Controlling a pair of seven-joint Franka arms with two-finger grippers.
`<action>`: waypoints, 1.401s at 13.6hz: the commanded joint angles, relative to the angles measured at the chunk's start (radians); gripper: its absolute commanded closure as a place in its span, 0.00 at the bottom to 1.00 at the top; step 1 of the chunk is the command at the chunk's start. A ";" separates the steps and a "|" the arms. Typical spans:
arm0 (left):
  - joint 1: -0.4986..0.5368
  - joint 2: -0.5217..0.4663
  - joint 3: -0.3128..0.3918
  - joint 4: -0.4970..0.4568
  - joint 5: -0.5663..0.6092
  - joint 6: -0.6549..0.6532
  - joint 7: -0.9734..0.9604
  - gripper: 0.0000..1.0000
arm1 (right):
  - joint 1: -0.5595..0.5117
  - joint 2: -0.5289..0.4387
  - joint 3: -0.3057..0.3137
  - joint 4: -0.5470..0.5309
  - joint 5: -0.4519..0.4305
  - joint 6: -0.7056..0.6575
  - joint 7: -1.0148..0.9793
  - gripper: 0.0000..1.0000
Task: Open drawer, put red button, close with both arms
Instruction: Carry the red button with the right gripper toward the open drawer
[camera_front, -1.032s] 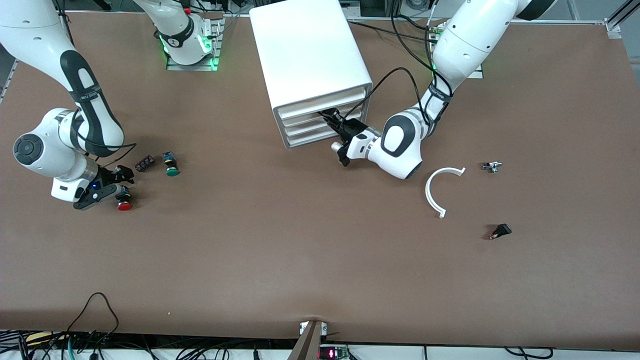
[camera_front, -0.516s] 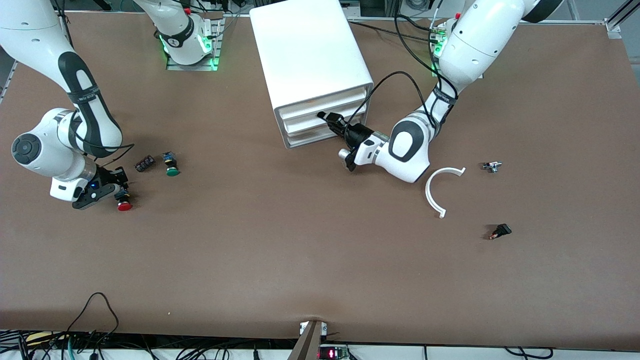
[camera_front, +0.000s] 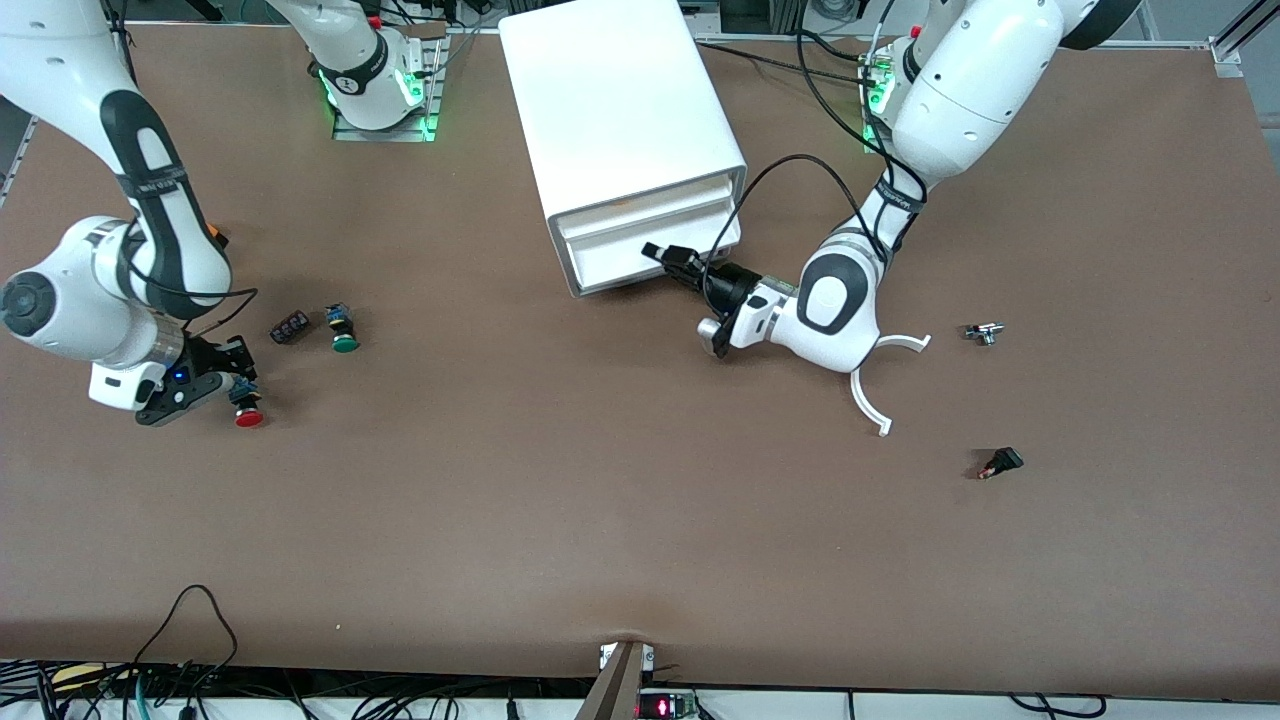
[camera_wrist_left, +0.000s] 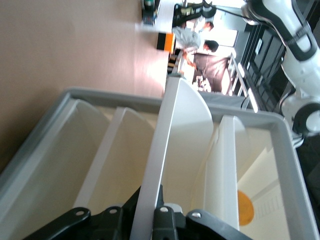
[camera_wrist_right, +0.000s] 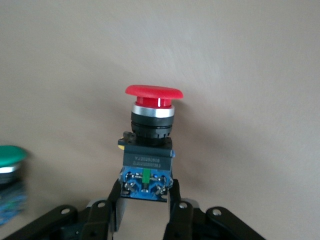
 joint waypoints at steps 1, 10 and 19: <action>0.015 -0.012 -0.009 -0.010 -0.091 0.075 -0.022 0.90 | -0.001 -0.023 0.016 0.119 0.023 -0.177 0.009 0.74; 0.064 -0.048 -0.006 -0.001 -0.120 0.214 -0.022 0.88 | 0.128 -0.023 0.151 0.457 0.023 -0.558 0.503 0.74; 0.084 -0.115 -0.003 -0.037 -0.117 0.271 -0.151 0.00 | 0.407 -0.020 0.164 0.513 0.032 -0.581 0.995 0.73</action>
